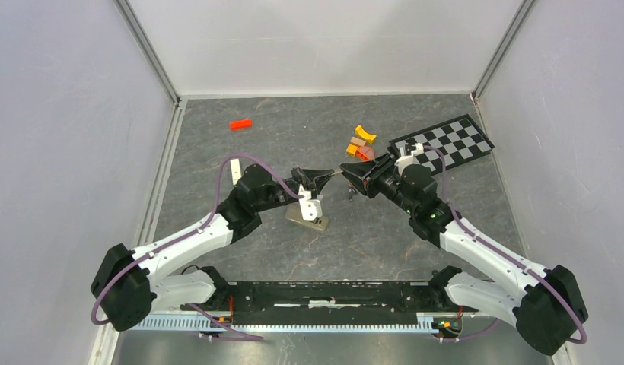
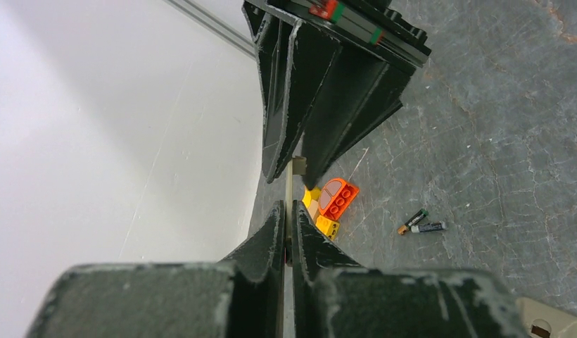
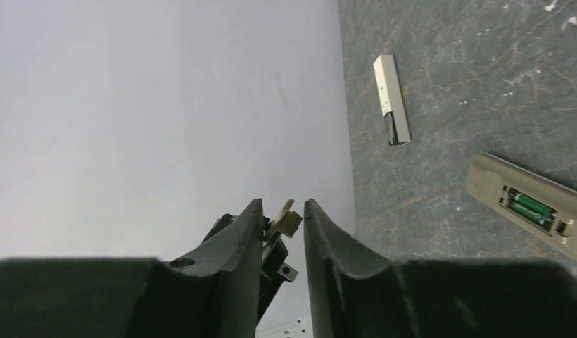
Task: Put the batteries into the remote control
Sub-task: Turn over the battery cover.
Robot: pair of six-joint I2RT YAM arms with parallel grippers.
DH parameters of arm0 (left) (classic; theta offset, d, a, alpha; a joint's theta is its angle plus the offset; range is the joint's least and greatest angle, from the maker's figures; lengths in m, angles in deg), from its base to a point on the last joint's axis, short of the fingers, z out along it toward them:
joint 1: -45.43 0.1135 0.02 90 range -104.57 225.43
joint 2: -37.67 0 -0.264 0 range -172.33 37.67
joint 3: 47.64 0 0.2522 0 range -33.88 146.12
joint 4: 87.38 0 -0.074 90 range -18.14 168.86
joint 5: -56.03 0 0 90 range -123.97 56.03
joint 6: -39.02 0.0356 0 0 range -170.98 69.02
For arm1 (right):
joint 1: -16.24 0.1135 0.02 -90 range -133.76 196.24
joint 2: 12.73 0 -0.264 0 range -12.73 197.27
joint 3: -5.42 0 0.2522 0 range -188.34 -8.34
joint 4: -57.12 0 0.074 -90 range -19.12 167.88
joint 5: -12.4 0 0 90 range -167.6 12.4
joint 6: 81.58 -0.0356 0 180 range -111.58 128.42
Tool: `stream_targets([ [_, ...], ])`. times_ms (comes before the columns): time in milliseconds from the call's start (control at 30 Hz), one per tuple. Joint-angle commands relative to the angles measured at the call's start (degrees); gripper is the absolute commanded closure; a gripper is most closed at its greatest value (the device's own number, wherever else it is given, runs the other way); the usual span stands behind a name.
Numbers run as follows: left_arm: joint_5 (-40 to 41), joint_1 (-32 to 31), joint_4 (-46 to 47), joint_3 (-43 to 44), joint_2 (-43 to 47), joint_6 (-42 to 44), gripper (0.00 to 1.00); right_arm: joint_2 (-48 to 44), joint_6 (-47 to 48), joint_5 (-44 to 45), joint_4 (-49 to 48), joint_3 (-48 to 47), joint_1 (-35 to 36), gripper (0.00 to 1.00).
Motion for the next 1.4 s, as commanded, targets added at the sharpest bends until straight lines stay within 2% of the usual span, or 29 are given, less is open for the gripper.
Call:
stream_targets([
  [0,-2.07,-0.25,3.36,0.11,1.43,-1.28,0.90,-0.13,-0.66,-1.85,-4.59,-0.82,-0.17,0.75],
  [100,-1.87,-0.25,3.36,0.15,1.40,-2.32,0.82,-0.65,-0.75,-3.09,-5.67,-0.96,-0.10,0.87],
  [233,-0.63,-0.25,3.29,0.54,1.40,-5.77,0.59,-2.59,-0.22,-1.63,-6.00,0.29,-0.17,0.98],
  [300,-0.38,-0.25,1.78,1.26,1.44,-8.32,0.43,-3.53,0.21,-0.10,-6.33,1.46,-0.18,1.00],
  [333,-0.54,-0.25,0.84,1.63,1.52,-9.61,0.29,-4.05,0.39,0.61,-6.31,2.04,-0.18,1.00],
  [367,-0.86,-0.25,-0.53,2.24,1.69,-11.32,0.02,-4.46,0.65,1.48,-6.62,2.57,-0.17,1.00],
  [533,-2.03,-0.27,-3.94,3.43,3.65,-23.53,0.00,-6.06,2.89,3.98,-7.29,3.93,-0.19,1.00],
  [600,-0.56,-0.25,-3.54,3.16,4.96,-32.43,0.00,-6.75,4.07,5.39,-7.92,4.56,-0.27,1.00],
  [700,3.76,-0.25,-2.66,2.78,6.82,-50.48,0.00,-7.82,5.63,6.75,-9.64,5.76,-0.36,1.00],
  [800,11.59,-0.07,-8.05,4.55,9.36,-72.97,0.00,-8.75,6.55,7.48,-10.66,6.75,-0.47,1.00],
  [1033,17.87,0.97,-20.40,9.78,10.43,-99.78,0.00,-9.17,6.33,5.46,-14.46,8.10,-0.45,1.00],
  [1100,15.25,2.10,-18.90,9.44,8.62,-106.94,0.00,-8.78,5.50,4.10,-16.24,8.46,-0.49,1.00],
  [1200,9.38,2.89,-12.17,7.87,4.75,-116.06,0.06,-8.84,2.58,-0.32,-20.41,10.08,-0.48,1.00],
  [1367,5.08,3.09,-2.30,5.98,0.66,-121.69,0.22,-9.36,2.38,-2.27,-19.96,10.27,-0.49,1.00],
])
